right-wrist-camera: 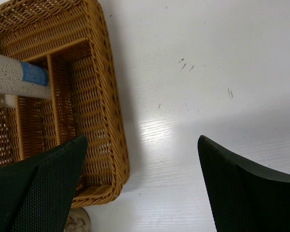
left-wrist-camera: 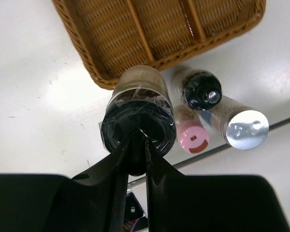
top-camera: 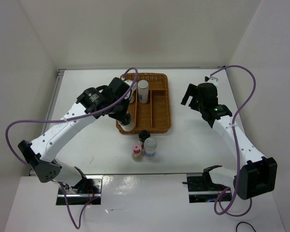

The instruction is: Organize the condiment bottles

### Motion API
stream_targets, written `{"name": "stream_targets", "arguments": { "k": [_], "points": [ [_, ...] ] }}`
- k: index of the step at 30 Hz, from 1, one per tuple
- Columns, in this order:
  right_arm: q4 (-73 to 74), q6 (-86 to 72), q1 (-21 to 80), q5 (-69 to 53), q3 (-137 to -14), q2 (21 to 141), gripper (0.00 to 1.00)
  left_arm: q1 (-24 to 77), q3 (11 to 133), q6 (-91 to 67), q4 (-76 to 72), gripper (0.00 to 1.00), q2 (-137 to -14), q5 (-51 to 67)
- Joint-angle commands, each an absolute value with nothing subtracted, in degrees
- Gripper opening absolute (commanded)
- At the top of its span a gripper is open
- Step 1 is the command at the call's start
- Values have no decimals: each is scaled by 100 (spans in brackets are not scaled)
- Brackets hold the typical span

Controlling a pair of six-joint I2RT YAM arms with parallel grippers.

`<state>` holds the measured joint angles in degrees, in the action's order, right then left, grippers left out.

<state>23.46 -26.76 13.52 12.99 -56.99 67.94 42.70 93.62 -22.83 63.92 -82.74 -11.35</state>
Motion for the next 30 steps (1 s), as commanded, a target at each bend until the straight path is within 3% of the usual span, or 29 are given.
{"name": "stream_targets", "arguments": {
  "k": [1, 13, 30],
  "points": [
    [2188, -2575, 1362, 1222, -5730, 6776, 98, 4298, 9895, -2312, 6434, 18, -8489, -1861],
    [2074, -2399, 1415, 1345, -5792, 7014, 98, 4298, 11423, -1583, 4843, 18, -9693, -1214],
    [1863, -2462, 1099, 1414, -5906, 6768, 98, 4114, 14253, -800, 5026, 18, -12400, -880]
  ]
}}
